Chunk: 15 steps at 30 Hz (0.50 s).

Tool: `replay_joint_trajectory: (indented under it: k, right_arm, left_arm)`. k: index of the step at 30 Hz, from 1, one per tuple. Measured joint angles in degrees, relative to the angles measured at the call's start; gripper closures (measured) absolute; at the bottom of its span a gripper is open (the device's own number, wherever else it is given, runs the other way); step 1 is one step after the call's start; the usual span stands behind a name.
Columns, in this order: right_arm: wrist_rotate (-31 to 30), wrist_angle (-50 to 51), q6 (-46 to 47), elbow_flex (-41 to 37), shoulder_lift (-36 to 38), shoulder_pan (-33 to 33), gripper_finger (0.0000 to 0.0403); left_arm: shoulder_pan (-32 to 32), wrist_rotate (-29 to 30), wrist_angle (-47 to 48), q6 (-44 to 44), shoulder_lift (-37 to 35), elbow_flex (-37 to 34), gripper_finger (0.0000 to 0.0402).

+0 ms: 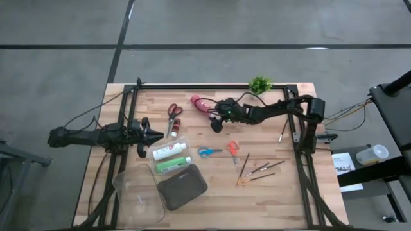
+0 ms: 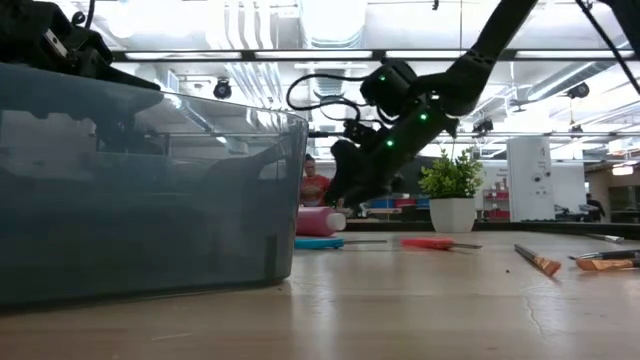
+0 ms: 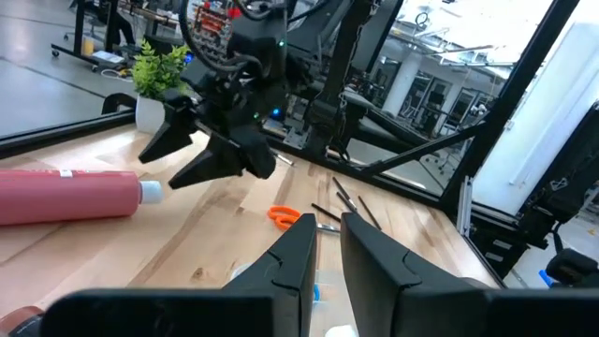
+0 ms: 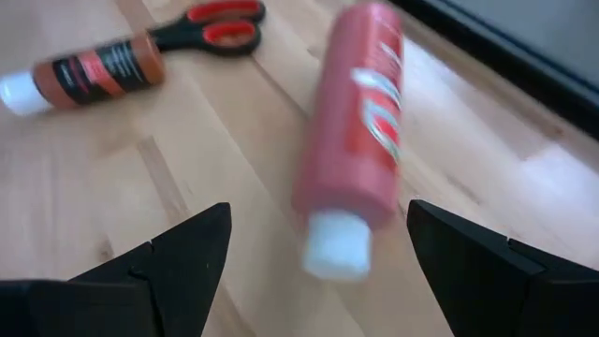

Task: Pick & Place Paint Supplies
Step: Put the pink paint bottle into the top transparent bin

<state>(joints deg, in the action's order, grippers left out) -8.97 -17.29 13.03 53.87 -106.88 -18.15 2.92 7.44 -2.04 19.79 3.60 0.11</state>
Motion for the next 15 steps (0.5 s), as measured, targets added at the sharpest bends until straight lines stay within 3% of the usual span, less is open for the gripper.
replay_joint_trajectory:
  k: [5, 10, 15]
  right_arm:
    - [-1.0, 0.7, -2.1, 3.6, -1.3, -0.2, 0.0081]
    - [-6.3, 1.1, -4.2, 5.3, -1.1, -0.6, 0.0081]
    - [-4.4, 5.5, -4.0, 6.8, -2.0, -1.7, 0.0081]
  left_arm:
    - [0.0, 0.0, 0.0, 0.0, 0.0, 0.0, 0.034]
    - [0.0, 0.0, 0.0, 0.0, 0.0, 0.0, 0.034]
    - [0.0, 0.0, 0.0, 0.0, 0.0, 0.0, 0.034]
